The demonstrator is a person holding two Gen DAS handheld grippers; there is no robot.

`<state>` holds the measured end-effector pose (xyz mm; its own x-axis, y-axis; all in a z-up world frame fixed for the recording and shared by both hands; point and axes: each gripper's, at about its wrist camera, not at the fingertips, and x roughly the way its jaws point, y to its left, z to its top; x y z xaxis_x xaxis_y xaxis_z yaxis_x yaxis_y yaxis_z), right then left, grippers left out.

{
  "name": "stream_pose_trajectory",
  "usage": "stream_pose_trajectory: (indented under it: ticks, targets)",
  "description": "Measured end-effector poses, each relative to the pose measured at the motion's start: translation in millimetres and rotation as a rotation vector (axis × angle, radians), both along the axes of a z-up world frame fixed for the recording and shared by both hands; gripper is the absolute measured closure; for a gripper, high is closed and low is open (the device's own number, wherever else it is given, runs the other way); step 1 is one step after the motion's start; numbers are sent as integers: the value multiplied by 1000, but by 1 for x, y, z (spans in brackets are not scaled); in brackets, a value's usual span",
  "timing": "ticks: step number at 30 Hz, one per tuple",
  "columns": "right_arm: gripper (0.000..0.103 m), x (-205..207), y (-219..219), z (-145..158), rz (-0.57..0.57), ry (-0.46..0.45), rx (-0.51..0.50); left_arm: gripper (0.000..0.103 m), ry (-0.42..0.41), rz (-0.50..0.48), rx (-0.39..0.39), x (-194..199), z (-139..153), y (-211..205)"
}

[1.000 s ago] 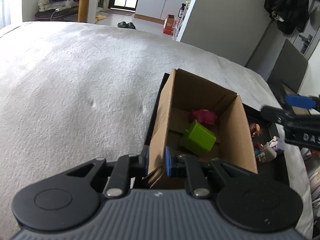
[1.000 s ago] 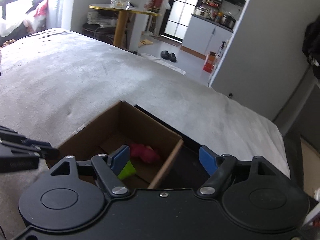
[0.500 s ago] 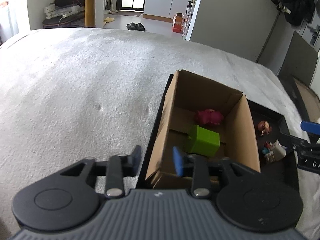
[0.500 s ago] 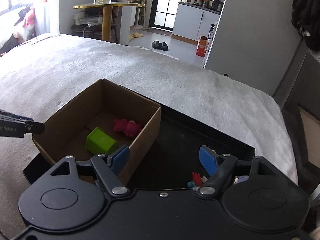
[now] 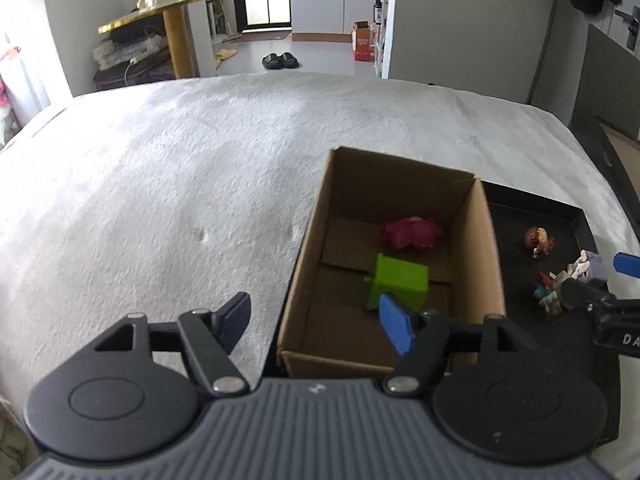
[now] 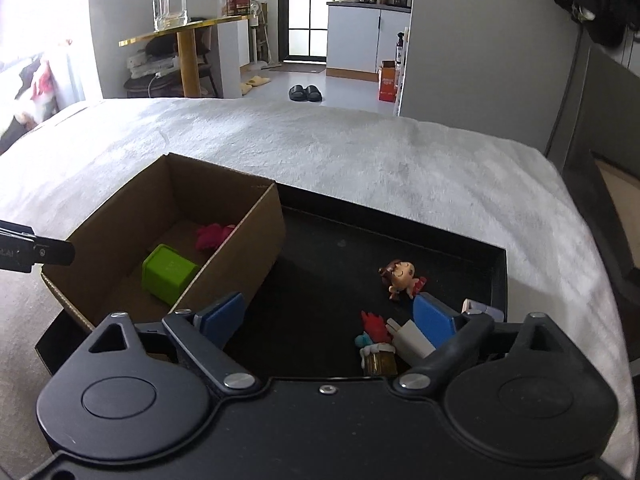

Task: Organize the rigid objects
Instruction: 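Move the right gripper to the white block and grasp it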

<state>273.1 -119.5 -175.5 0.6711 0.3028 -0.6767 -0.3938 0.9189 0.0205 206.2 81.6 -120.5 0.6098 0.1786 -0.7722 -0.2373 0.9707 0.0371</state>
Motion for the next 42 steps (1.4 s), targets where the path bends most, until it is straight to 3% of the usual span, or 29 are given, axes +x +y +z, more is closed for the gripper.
stream_pose_trajectory:
  ticks: [4,6,8,17,20,26,30,38,42]
  targets:
    - [3,5,-14,-3,-34,-6,27,30,-1,-28,36,4,4,-17]
    - [0,6,-21,-5,-34,-13,61,23,-1,-39,65,7,4,-26]
    - [0,6,-26,-9,-36,-18,72,15,-2,-33,93,8,5,-32]
    - [2,17,-43,-33,-96,13,83,4,12,-39,138,20,6,-53]
    - [10,21,-48,-42,-103,34,88,4,21,-48,157,23,5,-60]
    - [41,32,-60,-56,-141,24,74,4,21,-51,186,29,6,-69]
    - [52,41,-68,-65,-161,53,55,4,28,-46,185,32,5,-70]
    - [54,49,-67,-80,-116,88,26,4,26,-46,191,32,7,-71]
    - [82,50,-63,-85,-115,103,-16,4,13,-41,185,30,10,-67]
